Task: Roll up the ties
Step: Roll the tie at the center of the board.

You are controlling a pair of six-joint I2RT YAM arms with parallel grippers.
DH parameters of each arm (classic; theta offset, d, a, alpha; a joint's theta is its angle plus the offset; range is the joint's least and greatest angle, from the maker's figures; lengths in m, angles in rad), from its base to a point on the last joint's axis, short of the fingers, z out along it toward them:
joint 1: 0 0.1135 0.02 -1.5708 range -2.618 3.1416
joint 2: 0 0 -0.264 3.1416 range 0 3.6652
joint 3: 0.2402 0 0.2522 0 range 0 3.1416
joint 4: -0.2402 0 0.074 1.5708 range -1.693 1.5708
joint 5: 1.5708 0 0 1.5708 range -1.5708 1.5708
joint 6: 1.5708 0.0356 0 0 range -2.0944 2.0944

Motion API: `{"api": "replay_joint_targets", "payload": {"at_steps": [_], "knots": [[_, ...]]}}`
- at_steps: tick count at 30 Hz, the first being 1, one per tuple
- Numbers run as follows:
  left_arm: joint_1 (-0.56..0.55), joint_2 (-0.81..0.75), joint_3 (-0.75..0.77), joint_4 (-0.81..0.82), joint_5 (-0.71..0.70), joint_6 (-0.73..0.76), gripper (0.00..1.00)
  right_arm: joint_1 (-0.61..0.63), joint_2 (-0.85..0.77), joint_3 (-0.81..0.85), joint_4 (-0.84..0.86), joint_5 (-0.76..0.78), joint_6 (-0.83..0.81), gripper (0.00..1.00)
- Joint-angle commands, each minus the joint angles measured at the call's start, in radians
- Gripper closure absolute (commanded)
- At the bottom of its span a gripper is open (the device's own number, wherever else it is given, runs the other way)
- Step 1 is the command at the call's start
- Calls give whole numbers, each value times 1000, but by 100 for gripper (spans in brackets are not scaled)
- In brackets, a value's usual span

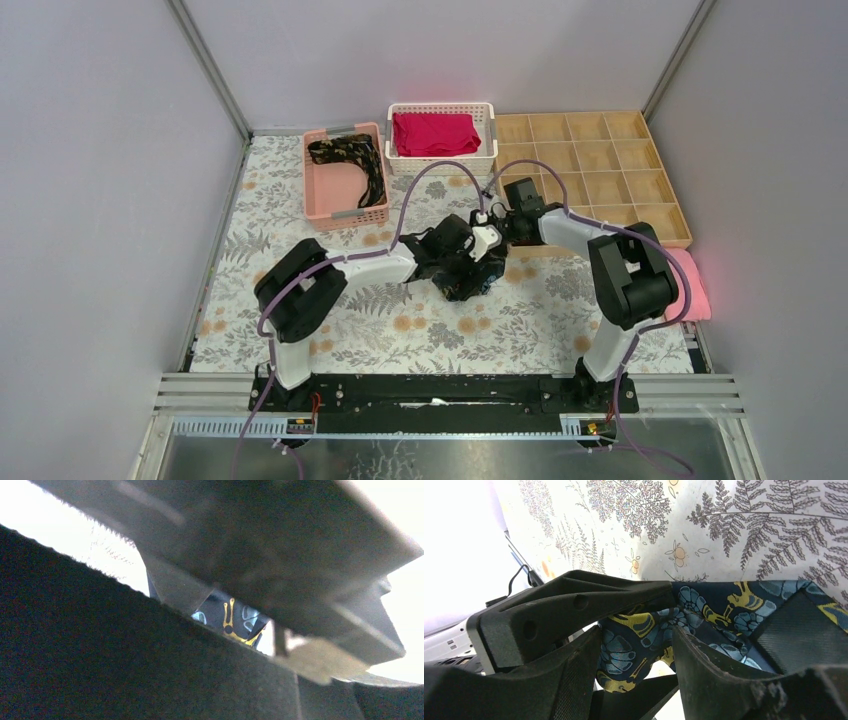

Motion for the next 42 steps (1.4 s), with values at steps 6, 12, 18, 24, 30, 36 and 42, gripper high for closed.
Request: {"api": "replay_joint_targets", "payload": {"at_steps": [6,12,18,24,30,36,42], "knots": [[-4,99,-50,-143,17,-1,5,-27,-165,57,-21,-107,16,36],[-5,121,-45,-152,42,-10,6,-44,-204,99,-167,102,-33,33],[-6,127,-53,-156,2,-20,10,-59,-265,147,-251,305,-49,33],[-3,158,-29,-172,-66,-57,27,-67,-346,160,-314,482,-53,35],[-3,166,-13,-191,-70,-72,20,-67,-473,114,-371,592,-34,35],[8,132,38,-240,-187,-107,17,-67,-618,13,-399,579,-30,63],[80,53,115,-286,-225,-184,17,-59,-769,-233,-318,397,46,97]]}}
